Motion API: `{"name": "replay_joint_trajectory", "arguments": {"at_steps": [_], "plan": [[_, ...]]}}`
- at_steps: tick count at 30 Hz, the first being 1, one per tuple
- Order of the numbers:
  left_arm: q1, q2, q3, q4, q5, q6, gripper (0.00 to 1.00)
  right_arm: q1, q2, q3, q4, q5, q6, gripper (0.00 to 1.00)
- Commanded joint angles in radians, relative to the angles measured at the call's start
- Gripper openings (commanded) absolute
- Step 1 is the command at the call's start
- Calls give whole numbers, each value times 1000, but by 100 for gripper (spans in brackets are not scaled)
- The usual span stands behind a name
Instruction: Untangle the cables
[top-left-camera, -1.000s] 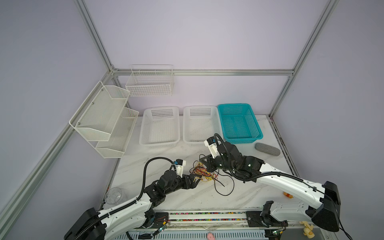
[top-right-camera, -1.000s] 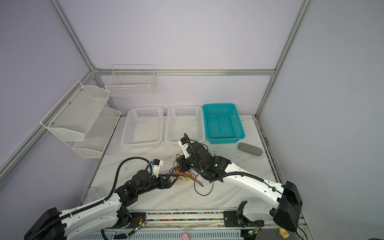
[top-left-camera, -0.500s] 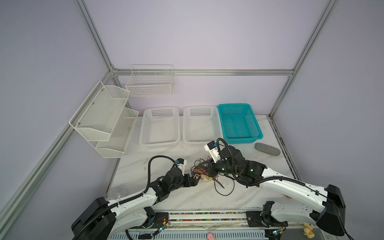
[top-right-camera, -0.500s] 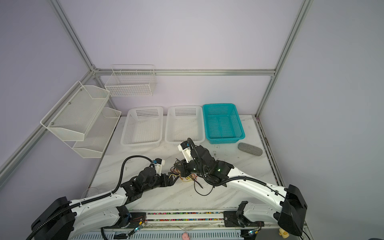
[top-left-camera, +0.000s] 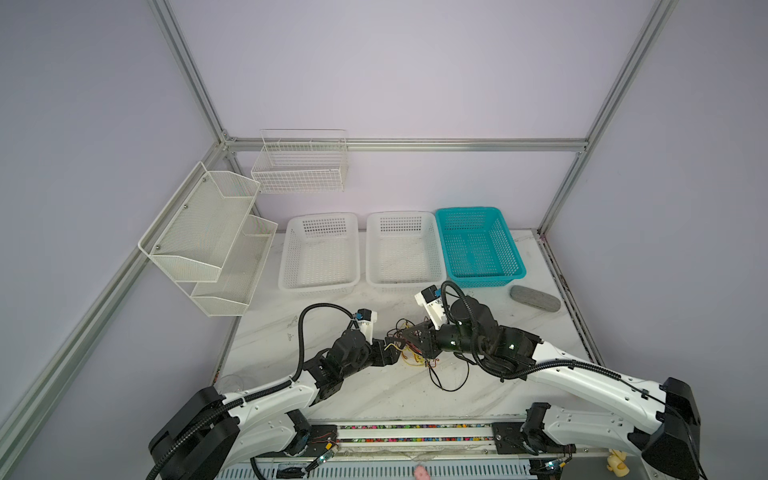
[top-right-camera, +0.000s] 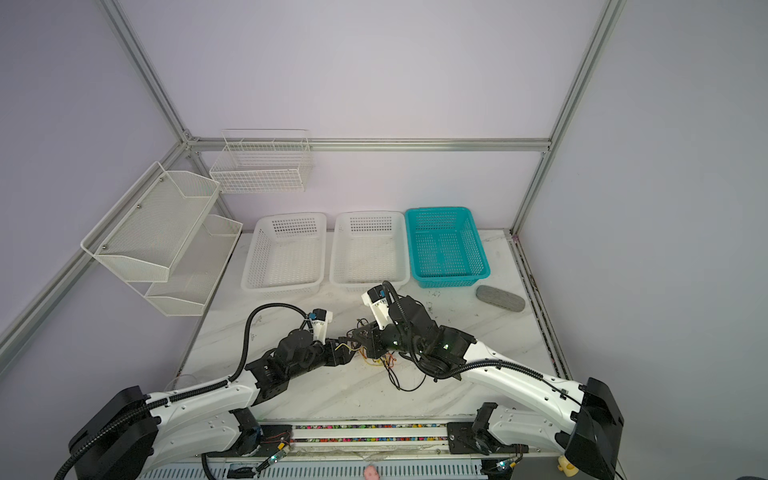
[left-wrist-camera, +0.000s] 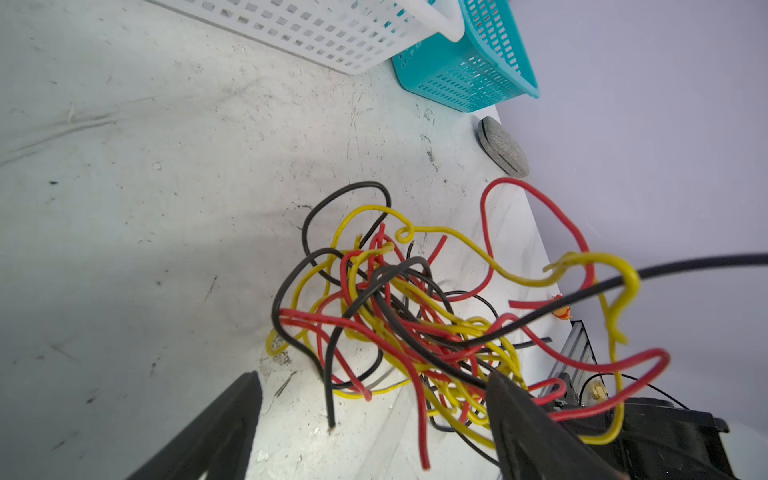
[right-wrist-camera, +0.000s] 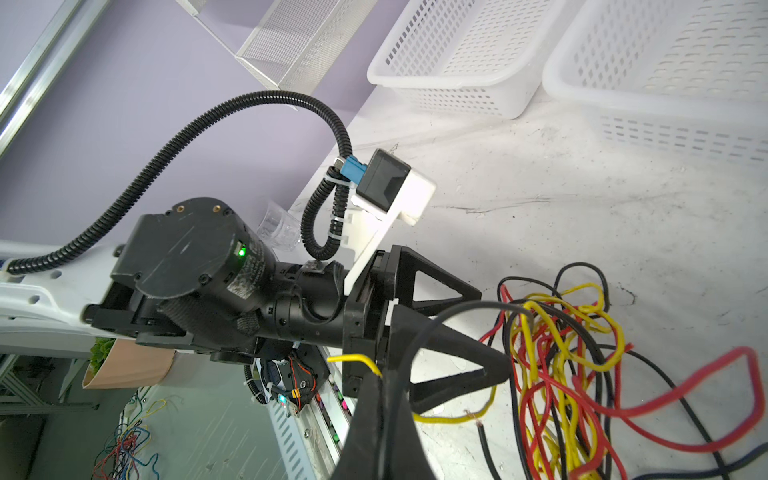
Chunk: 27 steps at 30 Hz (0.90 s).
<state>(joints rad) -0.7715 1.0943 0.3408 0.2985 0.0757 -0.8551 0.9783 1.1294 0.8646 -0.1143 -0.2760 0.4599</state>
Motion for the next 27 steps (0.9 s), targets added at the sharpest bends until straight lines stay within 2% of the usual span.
{"name": "replay_joint_trajectory", "arguments": {"at_steps": [1,6,12,17,22,27], "plan": [[6,-14,49,135,18,-51,90,7,-16,-18,46,6,12,0],[6,55,43,225,98,-142,87,7,-15,-22,59,4,17,0],[6,150,37,336,170,-186,74,8,-17,-25,72,5,25,0],[6,201,54,349,213,-181,55,7,-22,-27,79,0,29,0],[6,221,74,295,224,-148,43,7,-50,-18,68,14,29,0],[6,254,87,268,236,-126,26,7,-68,12,43,18,24,0]]}}
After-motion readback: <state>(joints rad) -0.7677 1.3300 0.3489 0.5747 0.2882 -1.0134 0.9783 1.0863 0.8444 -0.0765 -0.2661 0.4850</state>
